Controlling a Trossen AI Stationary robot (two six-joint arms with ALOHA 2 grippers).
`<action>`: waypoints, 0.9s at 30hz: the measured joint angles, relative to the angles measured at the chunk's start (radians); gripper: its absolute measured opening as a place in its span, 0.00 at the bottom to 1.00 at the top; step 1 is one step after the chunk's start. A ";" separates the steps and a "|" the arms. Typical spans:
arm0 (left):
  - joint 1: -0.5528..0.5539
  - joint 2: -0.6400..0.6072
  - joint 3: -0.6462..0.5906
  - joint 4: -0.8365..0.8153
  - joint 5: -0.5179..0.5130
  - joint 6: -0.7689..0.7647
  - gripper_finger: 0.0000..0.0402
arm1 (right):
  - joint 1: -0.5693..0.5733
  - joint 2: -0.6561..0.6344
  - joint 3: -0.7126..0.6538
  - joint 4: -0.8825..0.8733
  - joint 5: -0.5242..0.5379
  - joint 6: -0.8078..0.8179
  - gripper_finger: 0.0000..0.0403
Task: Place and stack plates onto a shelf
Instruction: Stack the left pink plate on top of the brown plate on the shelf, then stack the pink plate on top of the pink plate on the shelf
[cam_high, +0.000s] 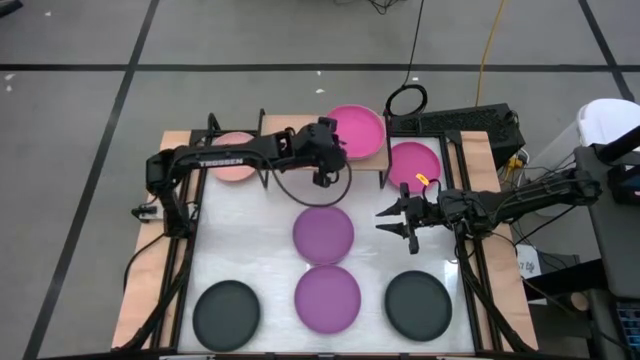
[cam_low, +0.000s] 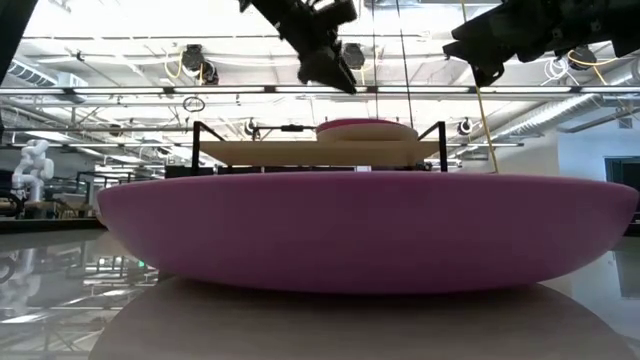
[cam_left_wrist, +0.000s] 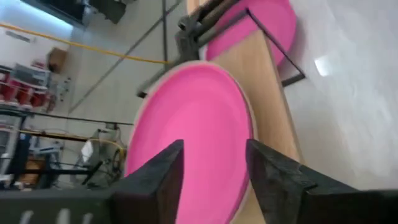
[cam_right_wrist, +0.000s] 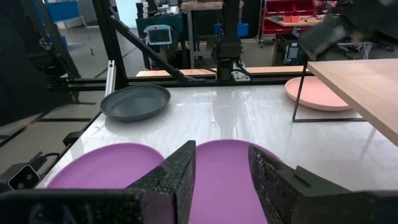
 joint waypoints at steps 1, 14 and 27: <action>-0.011 -0.012 0.000 0.003 -0.022 -0.005 0.47 | 0.000 0.000 0.000 -0.002 0.000 0.000 0.33; -0.179 -0.366 0.000 -0.017 -0.188 -0.299 0.50 | 0.000 0.000 0.000 -0.031 -0.001 0.019 0.33; -0.325 -0.681 -0.318 0.048 -0.200 -0.532 0.50 | 0.000 0.000 0.000 -0.035 -0.001 0.022 0.33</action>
